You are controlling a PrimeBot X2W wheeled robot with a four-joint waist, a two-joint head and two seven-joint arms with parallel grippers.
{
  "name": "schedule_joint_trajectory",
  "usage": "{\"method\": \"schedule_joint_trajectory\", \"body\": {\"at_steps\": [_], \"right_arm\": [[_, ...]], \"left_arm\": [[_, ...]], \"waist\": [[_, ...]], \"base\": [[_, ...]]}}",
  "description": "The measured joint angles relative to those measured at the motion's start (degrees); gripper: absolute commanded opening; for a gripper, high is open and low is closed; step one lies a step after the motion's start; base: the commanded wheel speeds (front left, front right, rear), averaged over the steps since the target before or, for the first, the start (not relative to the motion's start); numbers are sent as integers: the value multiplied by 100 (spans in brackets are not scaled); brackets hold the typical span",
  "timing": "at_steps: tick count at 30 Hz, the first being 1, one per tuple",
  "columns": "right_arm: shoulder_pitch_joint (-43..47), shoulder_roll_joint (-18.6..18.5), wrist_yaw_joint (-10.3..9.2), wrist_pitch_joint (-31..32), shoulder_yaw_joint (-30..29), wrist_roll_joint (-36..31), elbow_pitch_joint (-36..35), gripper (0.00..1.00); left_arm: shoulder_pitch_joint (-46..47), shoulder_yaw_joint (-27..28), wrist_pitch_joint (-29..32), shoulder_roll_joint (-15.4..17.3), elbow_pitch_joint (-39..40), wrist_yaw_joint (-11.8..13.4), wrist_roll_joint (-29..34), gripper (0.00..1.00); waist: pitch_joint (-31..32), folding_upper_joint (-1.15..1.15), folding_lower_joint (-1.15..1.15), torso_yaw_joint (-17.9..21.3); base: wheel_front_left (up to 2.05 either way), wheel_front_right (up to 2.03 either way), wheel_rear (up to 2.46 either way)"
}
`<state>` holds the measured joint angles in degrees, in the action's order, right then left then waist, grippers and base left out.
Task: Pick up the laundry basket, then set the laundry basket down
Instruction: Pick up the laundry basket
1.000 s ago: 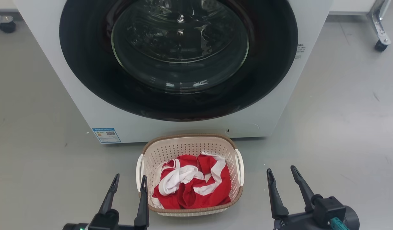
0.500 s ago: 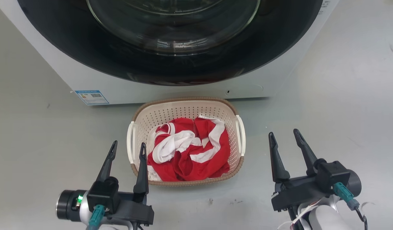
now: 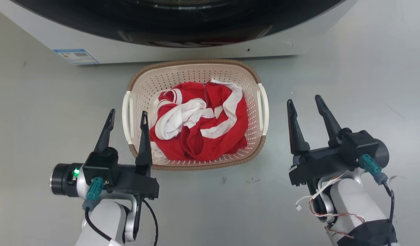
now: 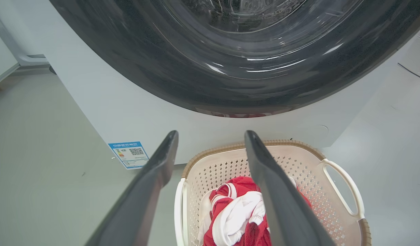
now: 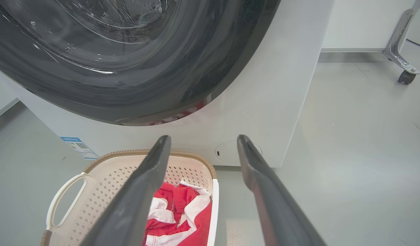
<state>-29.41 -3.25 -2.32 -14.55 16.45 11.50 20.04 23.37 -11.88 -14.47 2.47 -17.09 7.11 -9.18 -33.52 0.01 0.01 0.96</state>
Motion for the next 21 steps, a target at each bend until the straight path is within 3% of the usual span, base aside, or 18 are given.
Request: {"method": "schedule_joint_trajectory", "body": {"at_steps": [21], "right_arm": [[-1446,-29,132,-15,-66,-11,1077,100]], "left_arm": [[1302,245,-1,-37,-1378,0,-201,100]], "waist": [[-1550,0,-1,-57]], "base": [[0,0,0]]}}
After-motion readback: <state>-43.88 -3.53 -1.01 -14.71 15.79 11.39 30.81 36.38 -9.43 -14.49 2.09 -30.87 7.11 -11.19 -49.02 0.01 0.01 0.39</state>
